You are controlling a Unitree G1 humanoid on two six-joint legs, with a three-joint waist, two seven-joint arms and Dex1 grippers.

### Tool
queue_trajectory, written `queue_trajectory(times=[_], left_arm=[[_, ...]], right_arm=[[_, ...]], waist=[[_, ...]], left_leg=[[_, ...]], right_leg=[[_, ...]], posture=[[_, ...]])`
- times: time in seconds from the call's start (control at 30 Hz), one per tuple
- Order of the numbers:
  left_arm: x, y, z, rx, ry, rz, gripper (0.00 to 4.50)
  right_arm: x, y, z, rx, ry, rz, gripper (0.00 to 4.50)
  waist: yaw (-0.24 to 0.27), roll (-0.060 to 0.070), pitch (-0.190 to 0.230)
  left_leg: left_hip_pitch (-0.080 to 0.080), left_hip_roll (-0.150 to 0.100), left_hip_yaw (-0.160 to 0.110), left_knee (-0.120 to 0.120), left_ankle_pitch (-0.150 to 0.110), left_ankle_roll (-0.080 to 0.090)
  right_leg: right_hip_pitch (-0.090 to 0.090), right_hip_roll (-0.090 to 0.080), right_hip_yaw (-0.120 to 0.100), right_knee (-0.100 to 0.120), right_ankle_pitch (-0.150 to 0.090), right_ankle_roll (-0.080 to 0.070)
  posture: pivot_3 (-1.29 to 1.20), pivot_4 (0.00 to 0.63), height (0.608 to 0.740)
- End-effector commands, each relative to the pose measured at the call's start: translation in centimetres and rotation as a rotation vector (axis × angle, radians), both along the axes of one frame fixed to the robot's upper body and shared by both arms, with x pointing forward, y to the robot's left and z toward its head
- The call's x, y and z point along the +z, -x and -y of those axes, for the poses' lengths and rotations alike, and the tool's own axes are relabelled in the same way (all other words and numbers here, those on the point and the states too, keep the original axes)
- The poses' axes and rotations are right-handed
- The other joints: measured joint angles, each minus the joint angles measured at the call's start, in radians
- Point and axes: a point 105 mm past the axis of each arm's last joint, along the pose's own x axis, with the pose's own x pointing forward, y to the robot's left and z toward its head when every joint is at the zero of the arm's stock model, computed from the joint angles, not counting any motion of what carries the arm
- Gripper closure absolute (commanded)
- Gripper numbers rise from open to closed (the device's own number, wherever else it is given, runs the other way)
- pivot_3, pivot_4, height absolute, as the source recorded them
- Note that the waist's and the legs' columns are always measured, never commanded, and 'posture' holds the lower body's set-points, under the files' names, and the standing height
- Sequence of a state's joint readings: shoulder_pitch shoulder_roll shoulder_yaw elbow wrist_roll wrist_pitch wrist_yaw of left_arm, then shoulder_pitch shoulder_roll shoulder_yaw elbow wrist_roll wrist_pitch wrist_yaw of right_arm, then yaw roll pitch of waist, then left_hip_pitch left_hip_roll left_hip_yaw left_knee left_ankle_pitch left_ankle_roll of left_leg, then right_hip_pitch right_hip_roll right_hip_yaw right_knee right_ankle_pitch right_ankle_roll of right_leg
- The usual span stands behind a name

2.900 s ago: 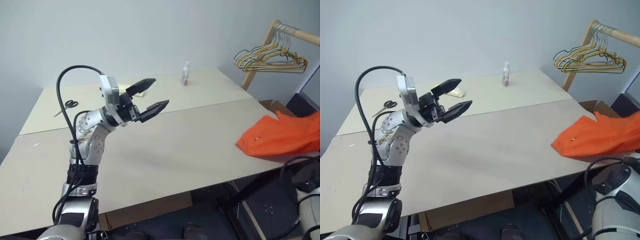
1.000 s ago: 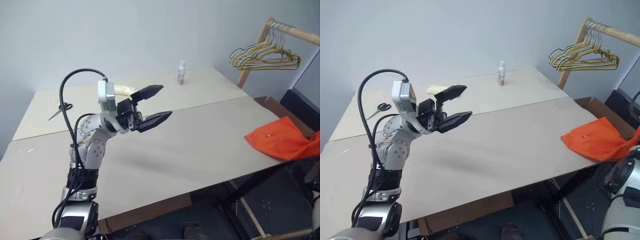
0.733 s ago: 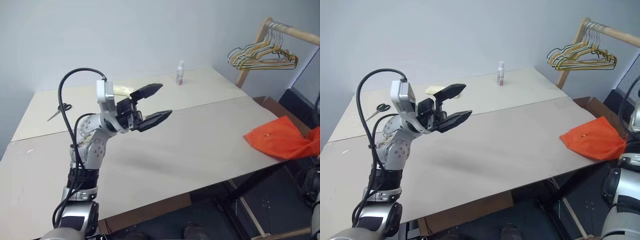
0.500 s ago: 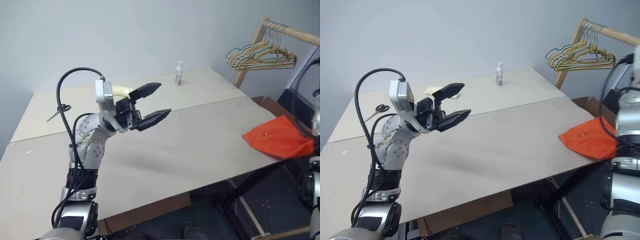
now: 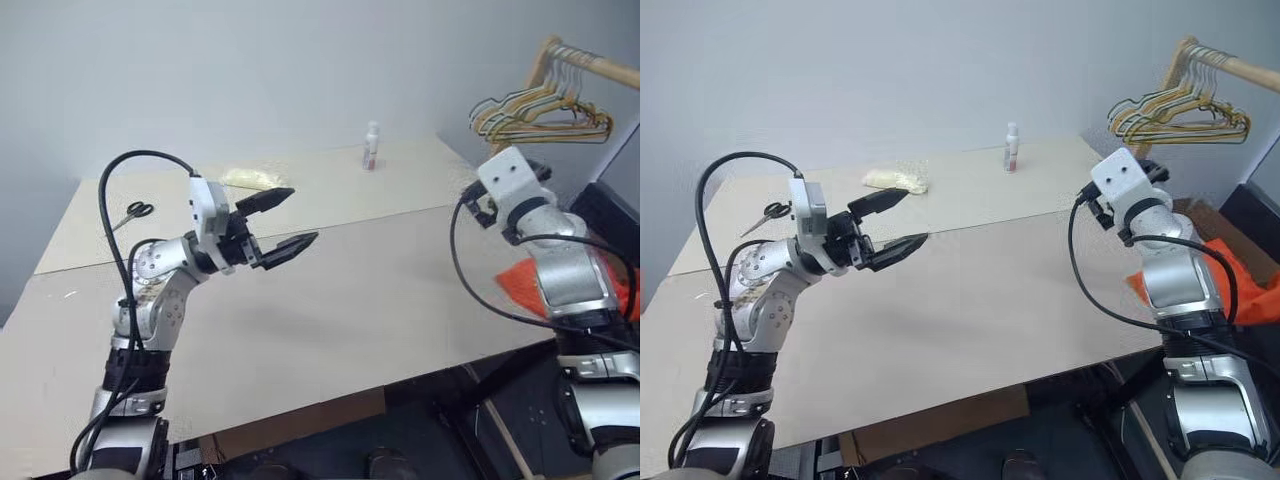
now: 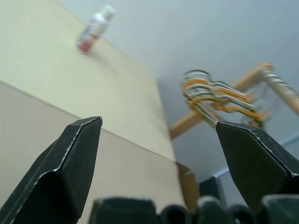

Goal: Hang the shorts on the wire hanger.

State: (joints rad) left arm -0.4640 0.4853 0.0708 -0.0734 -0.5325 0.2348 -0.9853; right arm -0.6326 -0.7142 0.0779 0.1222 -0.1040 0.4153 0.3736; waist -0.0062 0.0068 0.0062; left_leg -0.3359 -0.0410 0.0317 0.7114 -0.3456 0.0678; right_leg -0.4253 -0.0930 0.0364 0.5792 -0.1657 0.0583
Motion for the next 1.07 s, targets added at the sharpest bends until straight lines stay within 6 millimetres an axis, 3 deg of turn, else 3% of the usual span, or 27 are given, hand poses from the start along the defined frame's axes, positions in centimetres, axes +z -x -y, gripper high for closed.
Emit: queue_trajectory(times=[0.03, 0.17, 0.43, 0.8, 1.07], left_arm=[[-0.7, -0.1, -1.4, 0.073, -0.062, -0.022, 0.0], [-2.8, 0.5, -2.9, 0.116, -0.131, -0.09, 0.0], [-4.8, 2.3, -5.1, 0.176, -0.205, -0.159, 0.0], [-5.4, 2.6, -4.9, 0.208, -0.223, -0.146, 0.0], [-6.2, 2.7, -5.1, 0.217, -0.228, -0.161, 0.0]], right_arm=[[-0.7, 1.4, -3.3, 0.169, 0.012, -0.049, 0.02], [-3.2, 3.5, -5.4, 0.302, 0.054, -0.131, 0.02], [-6.2, 7.0, -7.2, 0.478, 0.074, -0.257, 0.02], [-6.7, 6.0, -6.8, 0.447, 0.101, -0.266, 0.02], [-6.8, 5.7, -7.2, 0.461, 0.112, -0.26, 0.02]], waist=[[0.006, 0.0, 0.0], [0.019, 0.0, 0.0], [0.052, -0.004, 0.001], [0.102, -0.008, 0.002], [0.11, -0.008, 0.002]], left_leg=[[0.0, 0.0, -0.001, 0.0, 0.0, 0.0], [-0.001, 0.0, -0.002, -0.001, 0.0, -0.002], [0.0, 0.0, -0.003, 0.0, 0.001, -0.004], [0.001, 0.001, -0.006, 0.0, 0.003, -0.008], [0.0, 0.001, -0.01, 0.0, 0.004, -0.009]], right_leg=[[0.0, 0.0, -0.001, 0.0, 0.0, 0.0], [-0.001, 0.001, -0.003, 0.0, 0.0, 0.0], [0.0, 0.001, -0.004, 0.0, 0.0, -0.001], [0.001, 0.001, -0.009, 0.001, 0.002, -0.004], [0.001, 0.001, -0.012, 0.0, 0.002, -0.004]], posture=[[0.09, 0.0, 0.74], [0.12, 0.0, 0.74], [0.17, 0.0, 0.74], [0.2, 0.0, 0.74], [0.22, 0.0, 0.74]])
